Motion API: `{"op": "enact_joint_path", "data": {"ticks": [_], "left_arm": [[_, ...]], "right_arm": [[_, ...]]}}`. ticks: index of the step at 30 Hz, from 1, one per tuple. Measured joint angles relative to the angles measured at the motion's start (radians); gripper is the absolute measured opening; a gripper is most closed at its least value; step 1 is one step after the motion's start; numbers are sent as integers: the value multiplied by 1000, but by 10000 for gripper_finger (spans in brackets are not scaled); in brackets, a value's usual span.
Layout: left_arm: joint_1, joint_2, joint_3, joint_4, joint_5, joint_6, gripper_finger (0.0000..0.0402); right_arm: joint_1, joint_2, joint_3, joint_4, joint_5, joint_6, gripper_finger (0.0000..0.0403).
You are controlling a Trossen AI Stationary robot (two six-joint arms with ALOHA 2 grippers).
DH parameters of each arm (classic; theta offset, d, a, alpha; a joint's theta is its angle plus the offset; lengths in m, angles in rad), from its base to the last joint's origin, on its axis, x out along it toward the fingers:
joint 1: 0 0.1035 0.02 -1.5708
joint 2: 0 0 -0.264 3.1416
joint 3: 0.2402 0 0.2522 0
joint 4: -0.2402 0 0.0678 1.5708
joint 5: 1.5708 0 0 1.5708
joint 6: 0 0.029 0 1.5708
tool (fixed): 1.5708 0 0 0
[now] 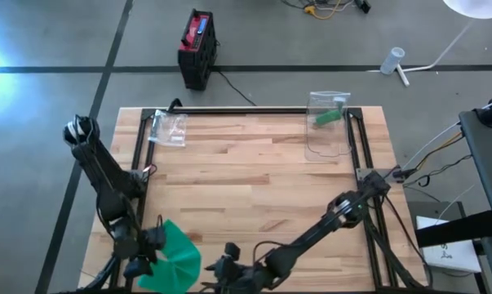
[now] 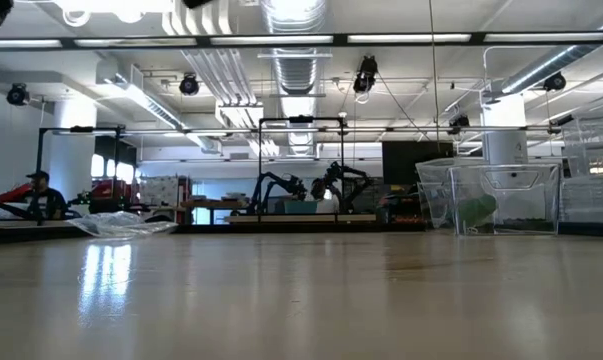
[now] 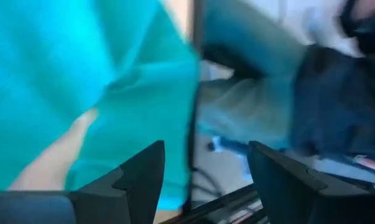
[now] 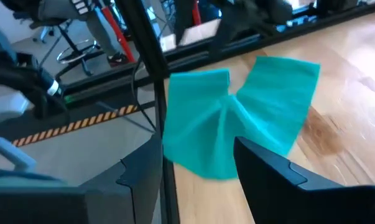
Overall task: Roll bandage
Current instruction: Roll the dark green bandage
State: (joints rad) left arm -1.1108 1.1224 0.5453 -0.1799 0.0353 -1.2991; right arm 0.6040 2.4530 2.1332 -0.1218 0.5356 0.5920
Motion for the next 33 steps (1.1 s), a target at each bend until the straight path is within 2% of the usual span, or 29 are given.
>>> {"op": "enact_joint_path", "data": {"ticks": [6,10,20,23,28,33], "left_arm": [[-31,74,-1,-117,60,92,200],[-47,127,-1,-132,64,136,189],[-49,210,-1,-129,77,189,166],[-49,223,0,-127,41,205,160],[-28,211,0,-146,-92,282,149],[38,151,-3,-254,-192,326,137]], "right_arm": [[0,115,218,-60,40,-6,190],[4,132,212,22,44,2,190],[6,153,210,25,68,84,190],[5,154,210,20,68,81,190],[5,154,210,24,70,72,190],[5,154,210,23,70,65,190]]}}
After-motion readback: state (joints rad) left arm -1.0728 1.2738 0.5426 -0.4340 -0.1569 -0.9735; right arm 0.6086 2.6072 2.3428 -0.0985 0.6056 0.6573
